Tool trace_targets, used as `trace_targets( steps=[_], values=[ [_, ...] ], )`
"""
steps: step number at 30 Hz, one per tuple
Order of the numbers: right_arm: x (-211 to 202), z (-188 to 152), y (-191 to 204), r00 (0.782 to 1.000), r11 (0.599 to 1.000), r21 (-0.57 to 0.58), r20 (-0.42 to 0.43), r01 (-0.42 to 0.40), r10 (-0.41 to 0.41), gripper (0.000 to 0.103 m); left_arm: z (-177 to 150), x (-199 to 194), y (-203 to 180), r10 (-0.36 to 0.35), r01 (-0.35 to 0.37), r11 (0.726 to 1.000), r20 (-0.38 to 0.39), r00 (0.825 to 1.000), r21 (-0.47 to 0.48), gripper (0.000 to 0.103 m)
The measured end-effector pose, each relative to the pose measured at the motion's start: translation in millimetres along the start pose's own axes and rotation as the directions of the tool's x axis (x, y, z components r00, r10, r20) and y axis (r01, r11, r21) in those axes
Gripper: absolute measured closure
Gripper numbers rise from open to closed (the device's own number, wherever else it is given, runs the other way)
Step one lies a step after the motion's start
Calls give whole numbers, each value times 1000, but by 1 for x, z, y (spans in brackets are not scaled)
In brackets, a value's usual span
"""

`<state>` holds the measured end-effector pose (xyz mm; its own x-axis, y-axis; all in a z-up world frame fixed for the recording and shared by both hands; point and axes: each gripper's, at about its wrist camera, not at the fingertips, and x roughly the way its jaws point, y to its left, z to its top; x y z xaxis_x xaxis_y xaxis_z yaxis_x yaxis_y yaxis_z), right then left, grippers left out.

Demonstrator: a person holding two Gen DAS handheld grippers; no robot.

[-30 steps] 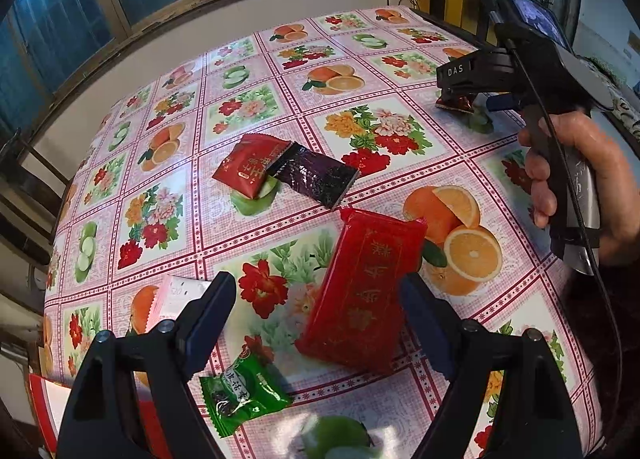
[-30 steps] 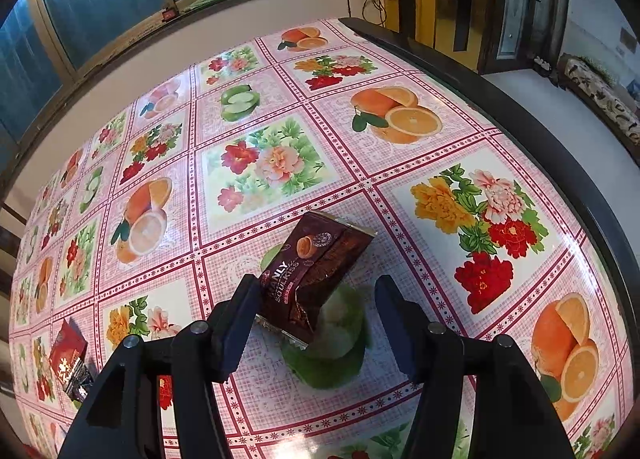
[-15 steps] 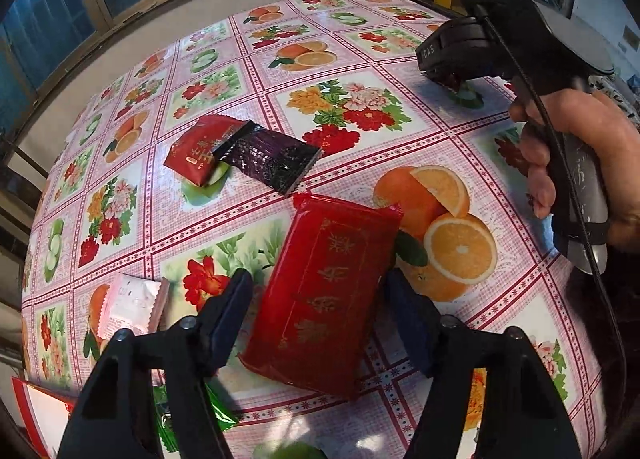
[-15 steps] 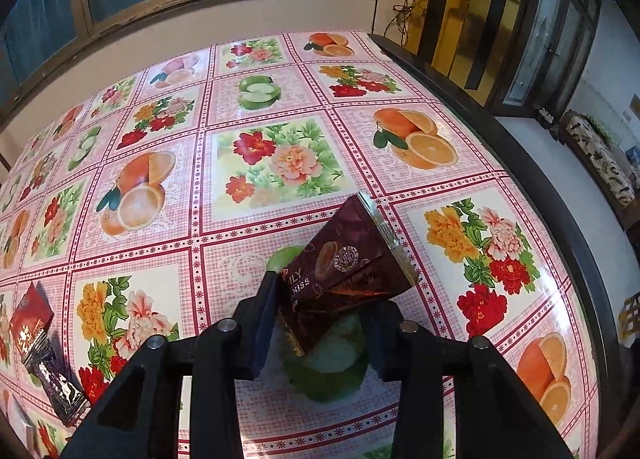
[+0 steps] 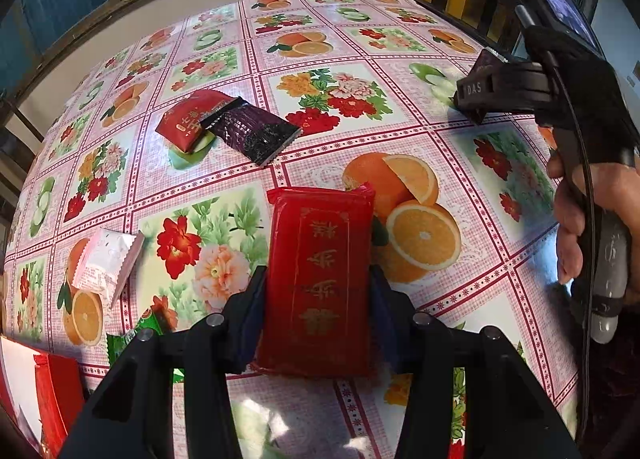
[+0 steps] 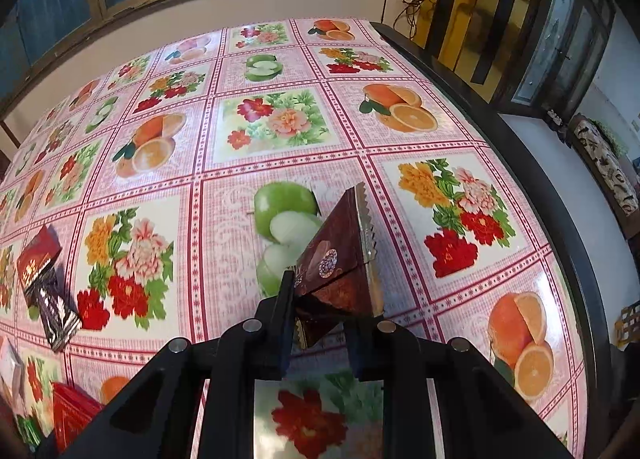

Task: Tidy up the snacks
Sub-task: 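Lift the red bar with the left gripper while the right lifts the chocolate packet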

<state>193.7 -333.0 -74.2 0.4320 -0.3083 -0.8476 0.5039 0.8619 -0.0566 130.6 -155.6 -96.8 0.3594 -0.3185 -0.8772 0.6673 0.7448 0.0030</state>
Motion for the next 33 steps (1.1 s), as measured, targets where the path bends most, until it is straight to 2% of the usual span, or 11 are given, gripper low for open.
trace_targets(
  steps=[6, 15, 33],
  values=[
    [-23, -36, -7, 1000, 999, -51, 13, -7, 7, 82, -13, -8, -13, -7, 7, 1000, 4, 1000, 0, 56],
    [-50, -79, -23, 999, 997, -70, 9, -34, 35, 82, -34, -19, -21, -6, 7, 1000, 14, 1000, -17, 56],
    [-87, -140, -45, 998, 994, -89, 16, -64, 66, 81, -61, -33, -35, 36, -30, 996, 59, 998, -85, 56]
  ],
)
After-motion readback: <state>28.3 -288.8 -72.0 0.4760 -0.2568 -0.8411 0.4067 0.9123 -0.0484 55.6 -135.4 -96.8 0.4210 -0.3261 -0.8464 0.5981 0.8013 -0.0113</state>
